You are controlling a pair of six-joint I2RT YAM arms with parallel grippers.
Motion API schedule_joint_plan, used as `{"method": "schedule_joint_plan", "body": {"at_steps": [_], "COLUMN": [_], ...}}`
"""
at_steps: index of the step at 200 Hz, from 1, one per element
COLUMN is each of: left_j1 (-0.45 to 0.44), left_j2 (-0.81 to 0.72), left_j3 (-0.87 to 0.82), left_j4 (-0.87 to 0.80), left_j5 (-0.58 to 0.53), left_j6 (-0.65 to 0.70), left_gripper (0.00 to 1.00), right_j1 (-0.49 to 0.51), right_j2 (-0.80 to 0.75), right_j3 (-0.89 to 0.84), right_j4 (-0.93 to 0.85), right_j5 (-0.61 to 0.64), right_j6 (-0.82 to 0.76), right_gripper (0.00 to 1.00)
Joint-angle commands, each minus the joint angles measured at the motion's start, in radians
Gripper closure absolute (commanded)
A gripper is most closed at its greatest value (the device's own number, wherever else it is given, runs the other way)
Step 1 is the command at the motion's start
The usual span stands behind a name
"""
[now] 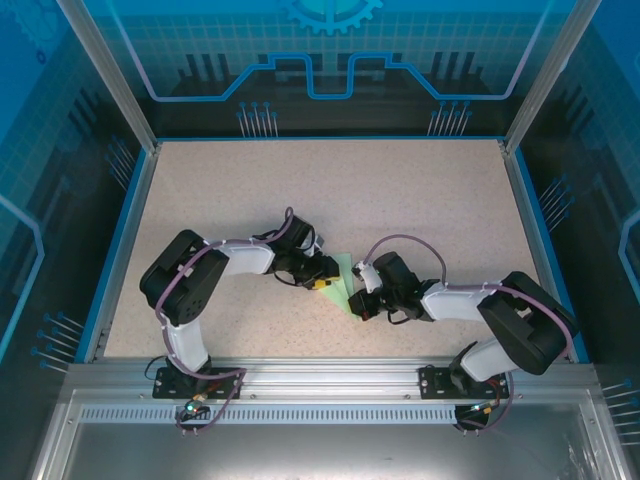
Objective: Fold a paper plane with a square sheet of paper (fold left side to right side)
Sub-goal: Fourth fold the wing at the center of the table.
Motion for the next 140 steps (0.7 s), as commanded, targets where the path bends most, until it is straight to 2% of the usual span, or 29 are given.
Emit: {"method": "schedule_joint_plan", "body": {"at_steps": [1, 30, 84, 117, 140], "left_j1": [-0.006, -0.005, -0.005, -0.006, -0.005], "left_j2": [0.024, 0.034, 0.035, 0.028, 0.024], "left_j3": [0.025, 0.031, 0.03, 0.027, 0.025], "left_j4": [-0.036, -0.051, -0.051, -0.051, -0.049], "left_j5": [-0.004, -0.006, -0.008, -0.009, -0.011], "left_j6": [0.03, 0.039, 0.043, 0.044, 0.043], "left_gripper": [0.61, 0.61, 0.61, 0.61, 0.61], "right_j1": [-0.018, -0.038, -0.156, -0.208, -0.219], "right_j2": [-0.001, -0.034, -0.089, 0.007, 0.085], "right_j3": [-0.01, -0.008, 0.009, 0.07, 0.098], "right_j4": [0.0, -0.011, 0.006, 0.011, 0.038], "right_j5": [-0.035, -0.059, -0.188, -0.293, -0.328], "right_j6": [0.004, 0.001, 0.059, 0.103, 0.126], "right_gripper": [0.88, 0.8, 0.51, 0.48, 0.52]}}
